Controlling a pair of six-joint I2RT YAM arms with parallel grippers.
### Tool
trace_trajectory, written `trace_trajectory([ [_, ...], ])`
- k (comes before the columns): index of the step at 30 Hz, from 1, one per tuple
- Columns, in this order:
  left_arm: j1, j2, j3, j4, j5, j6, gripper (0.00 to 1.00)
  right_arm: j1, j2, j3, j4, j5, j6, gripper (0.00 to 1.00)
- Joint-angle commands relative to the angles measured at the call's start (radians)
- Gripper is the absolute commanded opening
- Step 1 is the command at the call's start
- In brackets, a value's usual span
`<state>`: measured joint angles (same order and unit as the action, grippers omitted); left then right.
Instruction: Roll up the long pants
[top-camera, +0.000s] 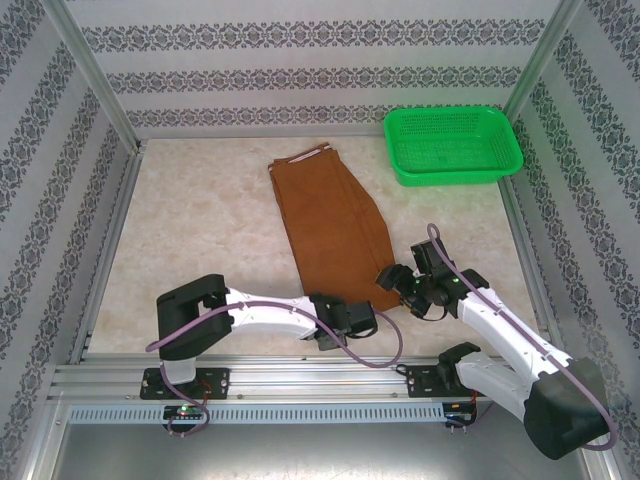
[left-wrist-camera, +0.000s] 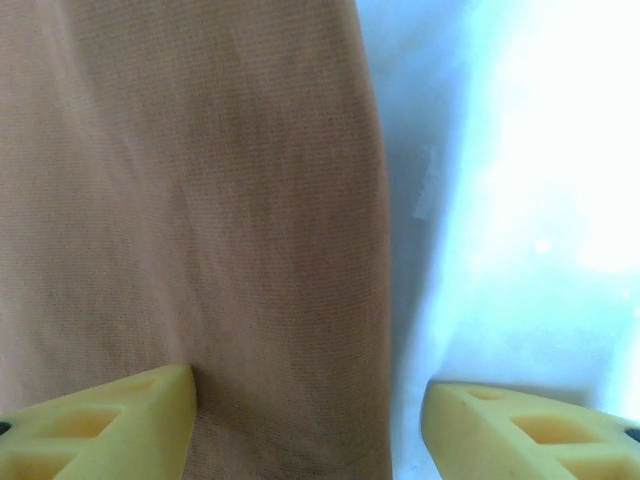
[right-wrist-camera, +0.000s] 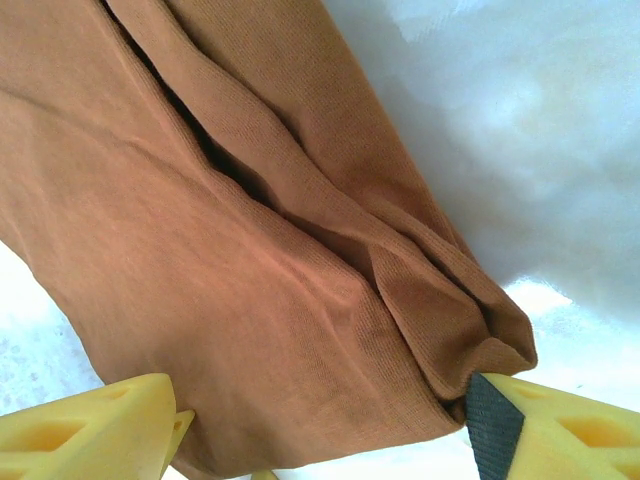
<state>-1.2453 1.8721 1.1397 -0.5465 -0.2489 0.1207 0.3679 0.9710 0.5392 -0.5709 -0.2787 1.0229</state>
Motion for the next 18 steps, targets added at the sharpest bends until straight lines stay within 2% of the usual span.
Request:
trace_trajectory([
  [1,0.109,0.148,-0.035,0.192,-0.145,-0.004,0.64,-0.013,-0.004,0.001,0.005,0.002,0.011,0.78],
  [4,0.115,0.15,-0.029,0.189,-0.171,0.0,0.63,-0.015,-0.002,0.001,0.011,0.003,0.013,0.78],
  [7,0.123,0.137,-0.028,0.191,-0.149,-0.004,0.63,-0.017,0.007,0.001,0.014,0.001,0.011,0.78],
  [13,0.155,0.215,0.018,0.166,-0.159,-0.004,0.61,-0.019,0.018,-0.005,0.032,0.001,0.013,0.78],
  [14,0.168,0.23,0.027,0.161,-0.147,-0.009,0.58,-0.02,0.021,-0.005,0.034,0.001,0.014,0.78],
  [16,0.199,0.259,0.05,0.142,-0.104,-0.02,0.44,-0.018,0.022,-0.005,0.036,-0.001,0.012,0.78],
  [17,0.213,0.274,0.061,0.134,-0.088,-0.027,0.31,-0.019,0.022,-0.005,0.035,-0.001,0.01,0.78],
  [18,0.227,0.286,0.07,0.128,-0.078,-0.035,0.21,-0.018,0.021,-0.005,0.036,-0.002,0.012,0.77],
])
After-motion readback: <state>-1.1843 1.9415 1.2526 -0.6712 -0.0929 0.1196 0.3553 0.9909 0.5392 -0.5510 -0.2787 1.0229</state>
